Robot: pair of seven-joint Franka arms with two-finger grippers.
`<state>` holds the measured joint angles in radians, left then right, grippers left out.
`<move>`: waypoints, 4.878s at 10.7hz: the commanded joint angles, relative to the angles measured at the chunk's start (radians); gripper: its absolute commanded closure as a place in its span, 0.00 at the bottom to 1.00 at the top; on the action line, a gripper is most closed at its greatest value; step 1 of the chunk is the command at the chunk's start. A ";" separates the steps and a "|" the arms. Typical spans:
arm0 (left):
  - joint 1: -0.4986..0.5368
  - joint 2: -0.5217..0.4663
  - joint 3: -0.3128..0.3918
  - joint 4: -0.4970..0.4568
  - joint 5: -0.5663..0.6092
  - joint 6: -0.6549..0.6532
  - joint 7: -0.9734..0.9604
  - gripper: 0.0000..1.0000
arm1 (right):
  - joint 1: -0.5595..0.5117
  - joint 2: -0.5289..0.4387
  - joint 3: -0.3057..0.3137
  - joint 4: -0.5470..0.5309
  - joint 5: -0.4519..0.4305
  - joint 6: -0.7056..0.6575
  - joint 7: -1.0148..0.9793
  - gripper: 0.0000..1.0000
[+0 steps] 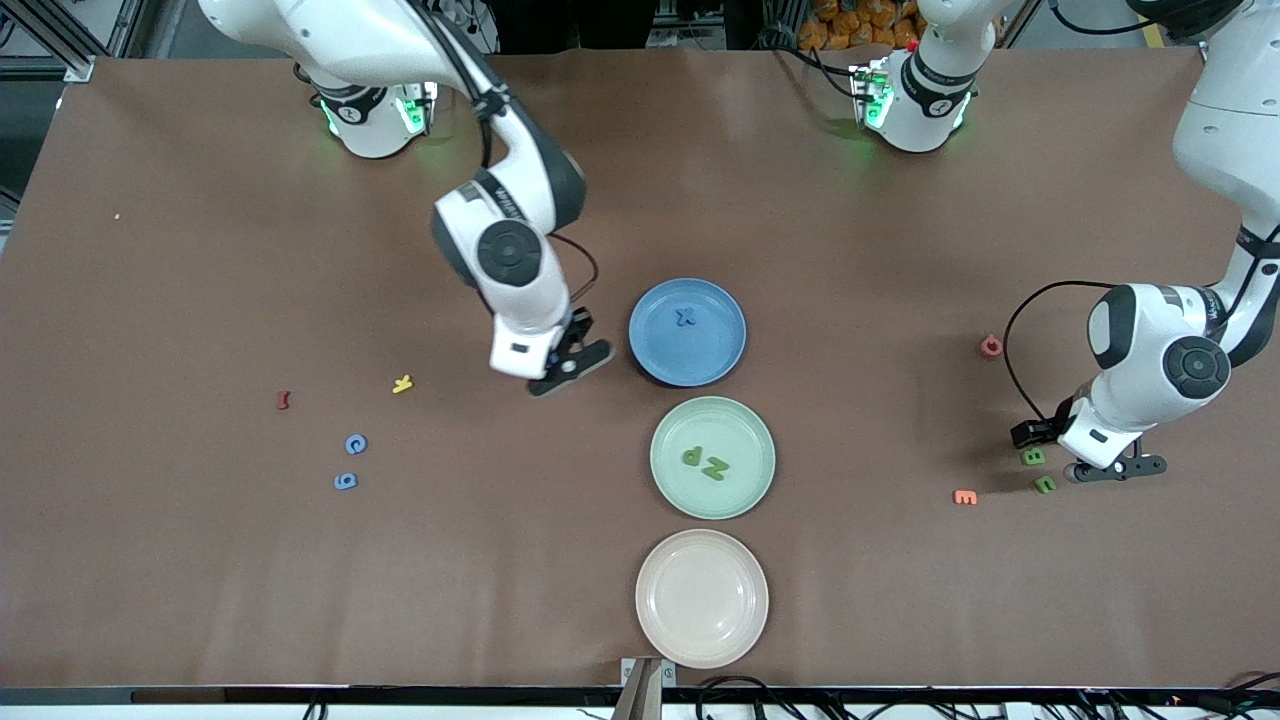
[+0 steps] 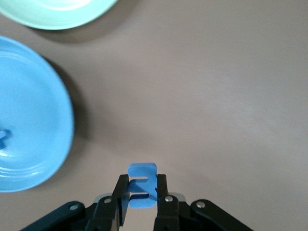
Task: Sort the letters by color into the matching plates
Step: 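Carry the blue E to the blue plate with the right gripper, then release the E with the right gripper while the left gripper grasps B, then carry the green B to the green plate with the left gripper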
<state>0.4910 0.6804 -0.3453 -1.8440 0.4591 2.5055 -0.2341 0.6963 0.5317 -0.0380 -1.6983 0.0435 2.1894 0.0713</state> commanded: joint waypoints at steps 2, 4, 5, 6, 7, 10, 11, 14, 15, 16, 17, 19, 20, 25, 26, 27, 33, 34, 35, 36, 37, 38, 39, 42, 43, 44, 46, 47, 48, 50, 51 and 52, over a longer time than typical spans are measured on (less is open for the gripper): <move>0.017 0.027 -0.008 0.023 0.032 0.035 0.007 0.19 | 0.124 0.118 -0.006 0.126 0.006 -0.016 0.007 0.91; 0.017 0.034 -0.008 0.031 0.032 0.035 0.007 0.21 | 0.172 0.148 0.006 0.163 0.006 -0.011 0.039 0.91; 0.017 0.036 -0.008 0.034 0.032 0.035 0.007 0.21 | 0.181 0.160 0.023 0.175 0.006 -0.011 0.041 0.91; 0.015 0.041 -0.008 0.035 0.032 0.035 0.006 0.21 | 0.189 0.184 0.033 0.198 0.003 -0.008 0.039 0.91; 0.014 0.044 -0.008 0.042 0.030 0.035 0.006 0.22 | 0.201 0.214 0.038 0.227 0.003 -0.004 0.041 0.91; 0.005 0.056 -0.008 0.049 0.027 0.042 0.001 0.22 | 0.204 0.251 0.063 0.269 0.006 0.001 0.041 0.61; 0.005 0.057 -0.008 0.049 0.029 0.042 -0.001 0.22 | 0.195 0.251 0.063 0.270 0.037 0.003 0.038 0.01; -0.003 0.067 -0.008 0.049 0.029 0.068 -0.010 0.25 | 0.169 0.234 0.058 0.272 0.091 -0.008 0.005 0.00; -0.014 0.065 -0.008 0.051 0.024 0.070 -0.011 0.24 | 0.137 0.220 0.058 0.269 0.087 -0.016 -0.001 0.00; -0.014 0.065 -0.008 0.051 0.024 0.070 -0.014 0.24 | 0.108 0.206 0.056 0.269 0.081 -0.043 -0.022 0.00; -0.015 0.065 -0.008 0.051 0.024 0.070 -0.014 0.24 | 0.071 0.188 0.053 0.267 0.063 -0.063 -0.034 0.00; -0.015 0.067 -0.008 0.051 0.027 0.070 -0.014 0.25 | -0.016 0.154 0.046 0.267 -0.003 -0.079 -0.038 0.00; -0.015 0.073 -0.008 0.060 0.029 0.070 -0.013 0.25 | -0.044 0.146 0.023 0.269 -0.007 -0.083 -0.047 0.00; -0.014 0.083 -0.008 0.078 0.030 0.070 0.001 0.31 | -0.196 0.123 -0.074 0.259 -0.005 -0.102 -0.080 0.00; -0.014 0.084 -0.008 0.078 0.032 0.070 0.001 0.31 | -0.240 0.110 -0.074 0.252 -0.005 -0.106 -0.097 0.00; -0.014 0.084 -0.008 0.078 0.032 0.070 0.002 0.34 | -0.297 0.088 -0.072 0.234 0.001 -0.106 -0.179 0.00; -0.015 0.091 -0.008 0.091 0.035 0.070 0.004 0.56 | -0.469 0.002 -0.065 0.102 0.016 -0.050 -0.358 0.00; -0.015 0.091 -0.008 0.091 0.035 0.070 0.004 0.65 | -0.488 -0.013 -0.066 0.051 0.048 -0.002 -0.360 0.00; -0.015 0.090 -0.008 0.091 0.033 0.070 0.003 0.75 | -0.507 -0.027 -0.066 -0.010 0.079 0.063 -0.360 0.00; -0.015 0.090 -0.008 0.091 0.033 0.070 0.002 0.87 | -0.520 -0.036 -0.066 -0.062 0.100 0.125 -0.358 0.00; -0.015 0.090 -0.008 0.091 0.033 0.070 0.002 0.99 | -0.531 -0.041 -0.066 -0.104 0.122 0.165 -0.358 0.00; -0.015 0.090 -0.008 0.091 0.035 0.070 0.002 1.00 | -0.541 -0.042 -0.066 -0.130 0.128 0.190 -0.358 0.00; -0.015 0.087 -0.008 0.089 0.035 0.070 0.004 1.00 | -0.551 -0.039 -0.068 -0.141 0.130 0.194 -0.358 0.00; -0.066 0.053 -0.021 0.088 0.011 0.020 -0.016 1.00 | -0.572 -0.027 -0.066 -0.181 0.130 0.207 -0.358 0.00; -0.101 0.021 -0.030 0.091 -0.008 -0.044 -0.054 1.00 | -0.572 -0.016 -0.066 -0.199 0.130 0.248 -0.358 0.00; -0.133 -0.005 -0.046 0.092 -0.014 -0.092 -0.088 1.00 | -0.572 0.006 -0.066 -0.210 0.128 0.291 -0.360 0.00; -0.196 -0.050 -0.096 0.094 -0.019 -0.166 -0.151 1.00 | -0.572 0.025 -0.066 -0.213 0.130 0.309 -0.360 0.00; -0.239 -0.058 -0.122 0.100 -0.017 -0.195 -0.228 1.00 | -0.569 0.040 -0.066 -0.212 0.131 0.312 -0.358 0.00; -0.286 -0.070 -0.144 0.100 -0.017 -0.212 -0.290 1.00 | -0.563 0.050 -0.066 -0.213 0.134 0.326 -0.357 0.00; -0.418 -0.074 -0.165 0.104 -0.010 -0.212 -0.428 1.00 | -0.545 0.086 -0.066 -0.212 0.136 0.384 -0.346 0.00; -0.454 -0.064 -0.166 0.133 -0.016 -0.211 -0.448 1.00 | -0.541 0.100 -0.066 -0.212 0.134 0.403 -0.346 0.00; -0.491 -0.050 -0.166 0.162 -0.017 -0.209 -0.452 1.00 | -0.534 0.100 -0.066 -0.213 0.136 0.404 -0.346 0.00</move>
<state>0.0711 0.6229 -0.5196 -1.7304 0.4586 2.3093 -0.6503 0.1519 0.6144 -0.1083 -1.9068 0.1657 2.5607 -0.2749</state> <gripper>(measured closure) 0.634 0.000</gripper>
